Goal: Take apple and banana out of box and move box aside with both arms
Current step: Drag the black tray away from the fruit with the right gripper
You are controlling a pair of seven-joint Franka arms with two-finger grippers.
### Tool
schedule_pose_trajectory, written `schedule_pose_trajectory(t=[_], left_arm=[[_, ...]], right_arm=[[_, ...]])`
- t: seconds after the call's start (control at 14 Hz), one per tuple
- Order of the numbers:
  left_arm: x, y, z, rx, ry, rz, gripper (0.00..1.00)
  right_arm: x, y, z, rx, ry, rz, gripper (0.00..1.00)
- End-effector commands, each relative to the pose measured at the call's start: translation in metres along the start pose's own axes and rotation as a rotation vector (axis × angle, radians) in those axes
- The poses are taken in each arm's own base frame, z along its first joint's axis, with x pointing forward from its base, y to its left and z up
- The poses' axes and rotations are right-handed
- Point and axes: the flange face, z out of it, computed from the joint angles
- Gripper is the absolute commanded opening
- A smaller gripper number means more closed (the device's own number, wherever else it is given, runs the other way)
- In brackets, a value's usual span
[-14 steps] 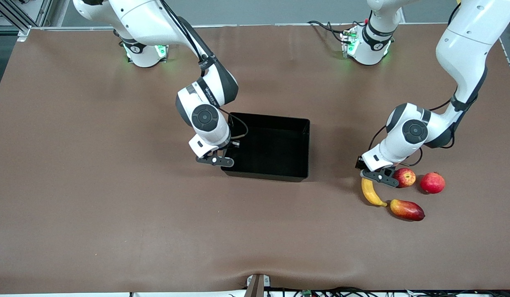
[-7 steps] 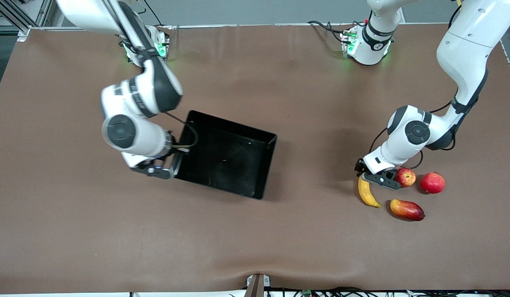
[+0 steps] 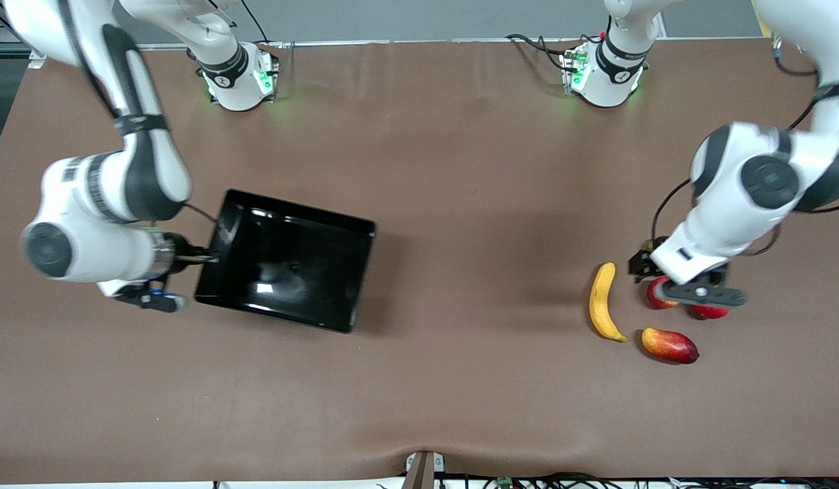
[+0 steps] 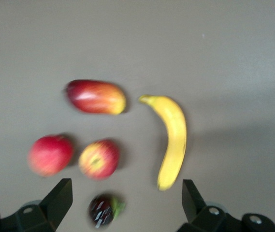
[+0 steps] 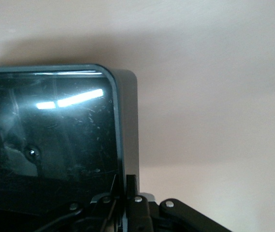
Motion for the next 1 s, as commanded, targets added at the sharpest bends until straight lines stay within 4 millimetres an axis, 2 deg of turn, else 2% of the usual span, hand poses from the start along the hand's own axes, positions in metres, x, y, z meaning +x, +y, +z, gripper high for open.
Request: schedule_pose_trajectory(t=[0.0, 0.14, 0.29, 0.43, 0.5, 0.57, 0.79, 0.86, 0.93], left_arm=[[0.011, -0.019, -0.058, -0.005, -0.058, -0.052, 1.0], [0.003, -0.023, -0.096, -0.004, -0.09, -0.063, 1.0], [-0.008, -0.034, -0.141, -0.018, -0.084, -0.089, 1.0], [-0.022, -0.04, -0.176, -0.014, -0.039, -0.11, 1.0], [-0.038, -0.041, -0.204, -0.022, -0.012, -0.142, 1.0], [-0.048, -0.04, -0.218, -0.024, -0.008, -0.156, 1.0], [-0.073, -0.034, -0.24, -0.003, -0.047, -0.165, 1.0], [-0.078, -0.034, -0.245, 0.004, -0.048, -0.169, 1.0], [-0.08, -0.037, -0.245, -0.001, -0.059, -0.174, 1.0]], right_arm=[[0.008, 0.082, -0.004, 0.021, 0.004, -0.097, 0.0], [0.021, 0.14, 0.001, -0.032, 0.04, -0.147, 0.0], [0.033, 0.191, 0.019, -0.045, 0.06, -0.17, 0.0], [0.04, 0.226, 0.038, -0.036, 0.061, -0.184, 0.0], [0.042, 0.241, 0.049, -0.024, 0.052, -0.194, 0.0], [0.043, 0.246, 0.058, -0.014, 0.044, -0.19, 0.0], [0.046, 0.252, 0.079, -0.015, 0.045, -0.191, 0.0], [0.046, 0.252, 0.084, -0.012, 0.035, -0.2, 0.15], [0.046, 0.252, 0.085, -0.012, 0.033, -0.2, 0.83]])
